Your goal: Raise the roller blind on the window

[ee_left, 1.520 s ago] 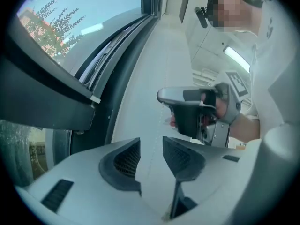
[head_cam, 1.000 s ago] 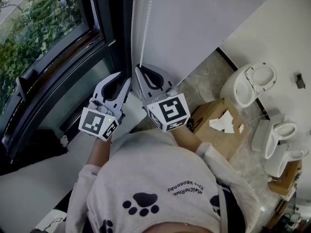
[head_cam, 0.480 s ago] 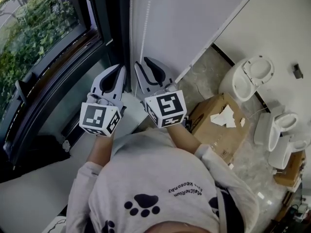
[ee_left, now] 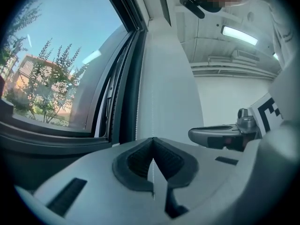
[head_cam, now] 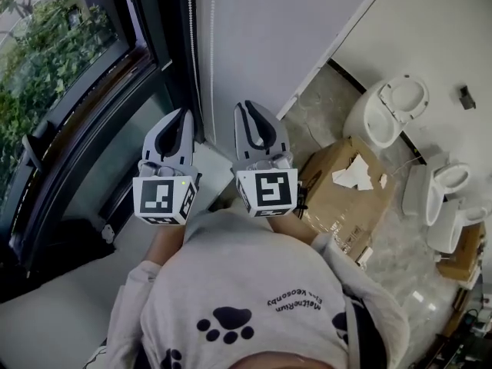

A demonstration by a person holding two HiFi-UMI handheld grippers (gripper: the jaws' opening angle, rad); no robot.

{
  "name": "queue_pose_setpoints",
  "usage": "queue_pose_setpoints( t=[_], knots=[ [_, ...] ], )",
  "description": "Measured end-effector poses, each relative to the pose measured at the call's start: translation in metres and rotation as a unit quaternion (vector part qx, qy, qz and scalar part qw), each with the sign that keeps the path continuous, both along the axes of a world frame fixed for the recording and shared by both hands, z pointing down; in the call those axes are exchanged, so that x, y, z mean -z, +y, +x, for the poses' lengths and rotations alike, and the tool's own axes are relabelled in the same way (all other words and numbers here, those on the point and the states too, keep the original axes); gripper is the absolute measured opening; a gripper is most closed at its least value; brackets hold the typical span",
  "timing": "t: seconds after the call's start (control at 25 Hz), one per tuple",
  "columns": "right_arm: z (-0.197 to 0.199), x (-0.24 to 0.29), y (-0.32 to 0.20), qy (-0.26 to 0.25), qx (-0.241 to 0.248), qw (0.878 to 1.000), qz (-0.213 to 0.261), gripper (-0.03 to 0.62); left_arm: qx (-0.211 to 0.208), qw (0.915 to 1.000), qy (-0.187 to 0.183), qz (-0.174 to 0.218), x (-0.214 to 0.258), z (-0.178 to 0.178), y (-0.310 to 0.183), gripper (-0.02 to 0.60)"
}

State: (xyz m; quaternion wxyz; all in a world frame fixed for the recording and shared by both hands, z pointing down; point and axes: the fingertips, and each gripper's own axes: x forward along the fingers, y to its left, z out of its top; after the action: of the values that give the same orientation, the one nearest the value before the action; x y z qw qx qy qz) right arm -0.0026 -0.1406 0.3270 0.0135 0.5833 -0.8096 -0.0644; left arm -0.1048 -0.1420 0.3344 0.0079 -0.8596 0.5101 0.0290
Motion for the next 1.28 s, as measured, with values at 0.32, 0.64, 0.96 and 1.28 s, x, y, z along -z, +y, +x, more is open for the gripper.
queue_pose_setpoints(
  t=[0.32,0.64,0.96,1.28],
  knots=[
    [0.009,0.007,0.019,0.001,0.000,1.000,0.007,0.012,0.019,0.9997,-0.001,-0.014,-0.002,-0.004,0.012,0.008],
    [0.024,0.005,0.027,0.010,-0.007,1.000,0.016,0.008,0.033,0.9993,-0.010,-0.013,-0.006,0.003,0.024,0.008],
    [0.026,0.006,0.027,0.016,0.003,1.000,0.023,0.008,0.040,0.9991,-0.016,-0.005,-0.004,0.010,0.033,0.008],
    [0.024,0.007,0.028,0.014,0.028,0.999,0.026,0.008,0.038,0.9992,-0.011,0.002,-0.002,0.019,0.037,0.008]
  ],
)
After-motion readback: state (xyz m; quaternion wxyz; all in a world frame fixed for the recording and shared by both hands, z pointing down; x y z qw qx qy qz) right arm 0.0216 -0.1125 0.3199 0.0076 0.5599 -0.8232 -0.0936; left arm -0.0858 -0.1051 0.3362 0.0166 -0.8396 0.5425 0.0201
